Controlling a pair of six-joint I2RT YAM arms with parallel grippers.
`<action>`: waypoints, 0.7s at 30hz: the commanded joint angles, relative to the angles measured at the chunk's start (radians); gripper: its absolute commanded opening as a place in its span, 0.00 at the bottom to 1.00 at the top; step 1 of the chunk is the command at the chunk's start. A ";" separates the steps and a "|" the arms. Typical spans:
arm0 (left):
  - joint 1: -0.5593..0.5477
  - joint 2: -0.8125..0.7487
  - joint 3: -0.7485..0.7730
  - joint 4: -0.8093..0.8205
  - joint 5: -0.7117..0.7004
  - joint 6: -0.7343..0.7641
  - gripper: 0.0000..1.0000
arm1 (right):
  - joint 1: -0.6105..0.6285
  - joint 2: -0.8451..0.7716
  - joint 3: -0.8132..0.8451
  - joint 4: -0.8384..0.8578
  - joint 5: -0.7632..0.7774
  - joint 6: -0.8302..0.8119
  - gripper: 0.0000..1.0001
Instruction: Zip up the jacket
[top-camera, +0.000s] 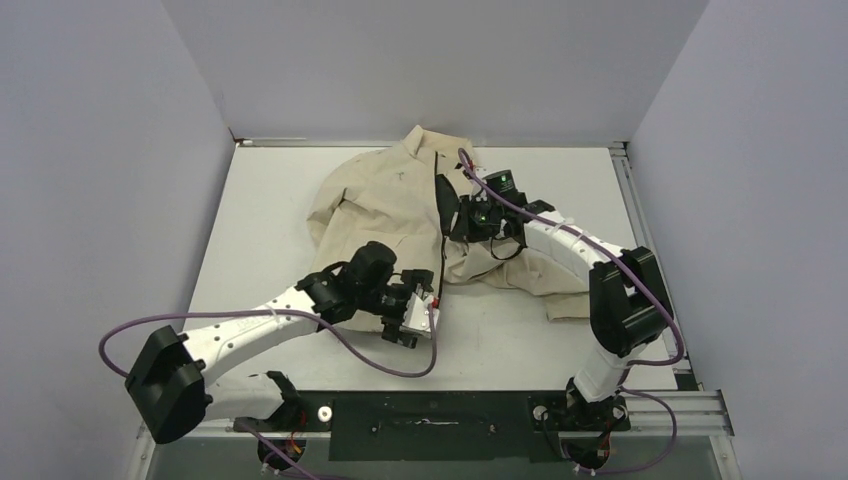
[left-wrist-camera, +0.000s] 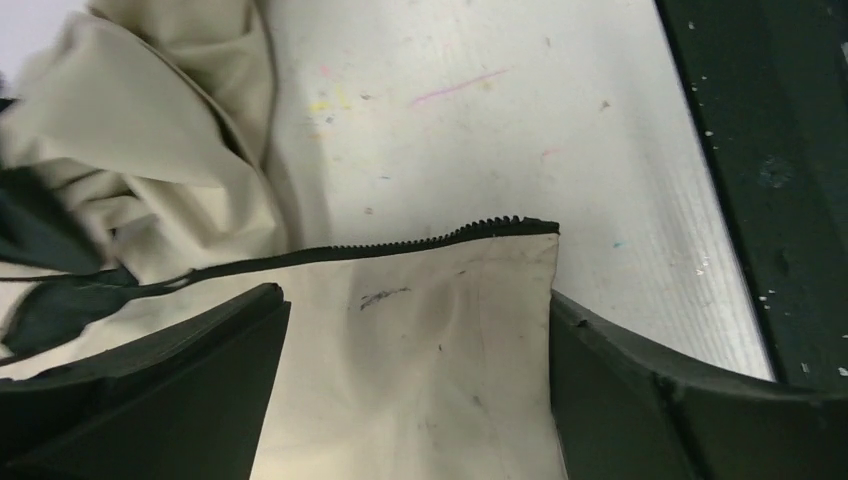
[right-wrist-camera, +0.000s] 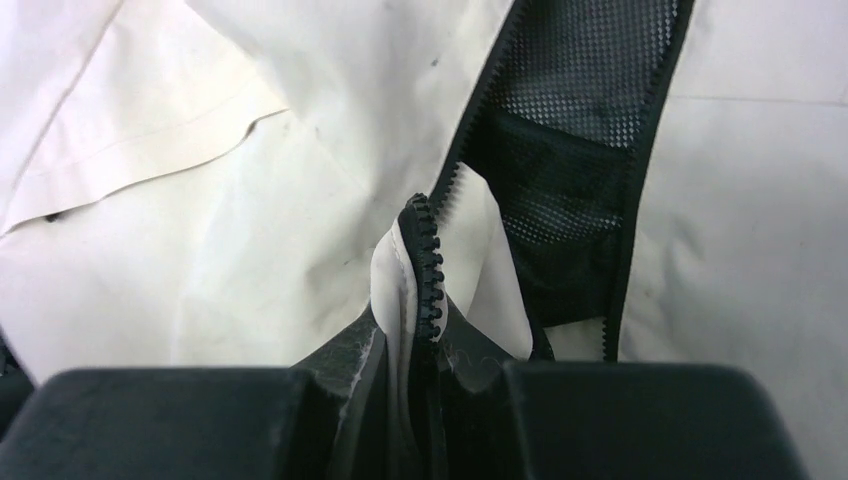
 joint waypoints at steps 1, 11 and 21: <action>0.010 0.073 0.117 -0.177 0.125 0.121 0.99 | -0.008 -0.054 -0.016 0.109 -0.053 0.015 0.05; 0.101 0.285 0.392 -0.928 0.302 0.923 0.96 | -0.032 -0.068 -0.087 0.140 -0.146 0.012 0.05; 0.035 0.353 0.235 -0.537 0.366 0.874 0.96 | -0.033 -0.067 -0.091 0.146 -0.171 0.022 0.05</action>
